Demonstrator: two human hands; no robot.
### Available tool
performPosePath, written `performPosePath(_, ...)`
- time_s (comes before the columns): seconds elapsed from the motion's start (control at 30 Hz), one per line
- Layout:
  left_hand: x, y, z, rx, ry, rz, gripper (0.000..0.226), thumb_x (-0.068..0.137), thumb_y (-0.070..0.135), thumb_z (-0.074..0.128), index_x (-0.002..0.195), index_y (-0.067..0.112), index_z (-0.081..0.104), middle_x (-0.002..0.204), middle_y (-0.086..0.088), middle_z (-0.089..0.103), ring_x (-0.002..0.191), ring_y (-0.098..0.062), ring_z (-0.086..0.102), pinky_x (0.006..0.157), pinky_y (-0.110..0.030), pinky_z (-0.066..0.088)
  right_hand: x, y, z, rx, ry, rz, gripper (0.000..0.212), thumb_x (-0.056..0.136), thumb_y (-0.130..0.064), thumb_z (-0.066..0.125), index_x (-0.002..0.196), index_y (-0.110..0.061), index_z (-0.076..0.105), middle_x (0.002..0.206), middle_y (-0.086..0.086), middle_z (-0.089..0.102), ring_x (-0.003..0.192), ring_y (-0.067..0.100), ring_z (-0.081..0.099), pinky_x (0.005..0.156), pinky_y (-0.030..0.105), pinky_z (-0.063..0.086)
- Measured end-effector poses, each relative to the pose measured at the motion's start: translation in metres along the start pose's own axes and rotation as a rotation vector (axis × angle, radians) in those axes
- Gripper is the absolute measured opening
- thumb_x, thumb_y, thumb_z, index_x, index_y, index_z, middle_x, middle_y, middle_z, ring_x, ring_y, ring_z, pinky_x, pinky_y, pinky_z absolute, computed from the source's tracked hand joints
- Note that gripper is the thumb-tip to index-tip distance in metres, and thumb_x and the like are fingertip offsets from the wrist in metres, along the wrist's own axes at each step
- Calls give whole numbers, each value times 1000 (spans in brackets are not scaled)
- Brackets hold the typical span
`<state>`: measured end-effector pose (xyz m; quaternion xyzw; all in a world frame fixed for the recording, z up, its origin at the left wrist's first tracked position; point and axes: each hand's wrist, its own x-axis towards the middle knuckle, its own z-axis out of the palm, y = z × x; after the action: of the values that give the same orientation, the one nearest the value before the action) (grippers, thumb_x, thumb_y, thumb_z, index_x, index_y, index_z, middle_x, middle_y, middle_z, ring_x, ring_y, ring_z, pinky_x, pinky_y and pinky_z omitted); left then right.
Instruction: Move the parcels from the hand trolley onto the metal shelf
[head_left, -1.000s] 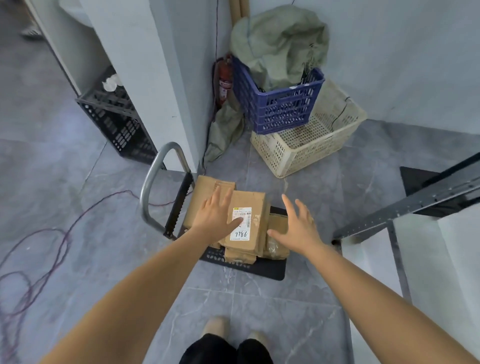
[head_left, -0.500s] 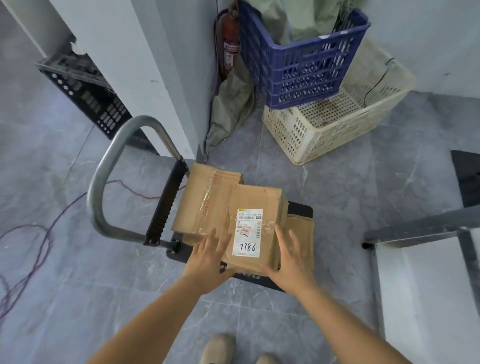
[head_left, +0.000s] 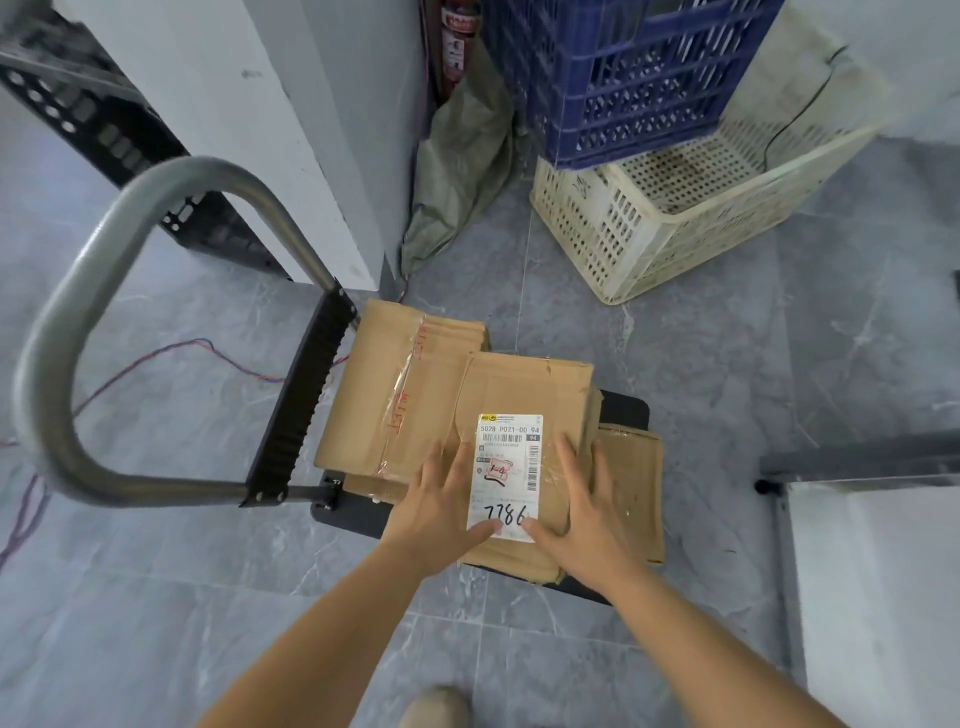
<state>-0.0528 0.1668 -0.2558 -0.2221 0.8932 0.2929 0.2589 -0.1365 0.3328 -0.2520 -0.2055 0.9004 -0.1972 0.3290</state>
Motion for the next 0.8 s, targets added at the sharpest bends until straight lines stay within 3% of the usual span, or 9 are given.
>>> performPosePath(0.2,15,6,7,-305,53,-76,118,76,52,68,147,18,-21,157,-4,6,140,-24,29,105,-37,39,10,1,-1,-12,17,-22,108,77,-54,63,143,-40,-21,156,-2,-19,145,28,5,111,47,32)
performPosePath(0.33,10,17,11,-320,72,-75,124,72,55,71,147,17,-20,147,-6,20,130,-23,37,98,-33,42,10,5,-1,25,49,-22,105,77,-52,64,144,-40,-16,157,-5,-17,143,30,17,106,49,37)
performPosePath(0.5,-1,29,7,-330,76,-38,121,71,57,70,148,22,-16,141,-7,19,131,-23,33,101,-35,40,-1,-1,-15,95,68,-44,103,79,-41,66,145,-39,-13,157,-6,-16,139,24,29,100,37,44)
performPosePath(0.7,-21,61,-28,-267,45,44,127,69,54,74,147,19,-19,147,-8,4,142,-23,17,112,-35,29,-31,-13,-54,142,126,-31,102,81,-35,66,146,-36,-12,157,-3,-12,143,20,17,105,34,35)
performPosePath(0.8,-41,86,-54,-209,60,89,126,69,54,74,148,20,-18,148,-8,4,140,-22,23,110,-32,30,-53,-20,-80,142,174,-36,105,80,-35,68,141,-42,-18,157,-1,-11,143,20,19,106,35,37)
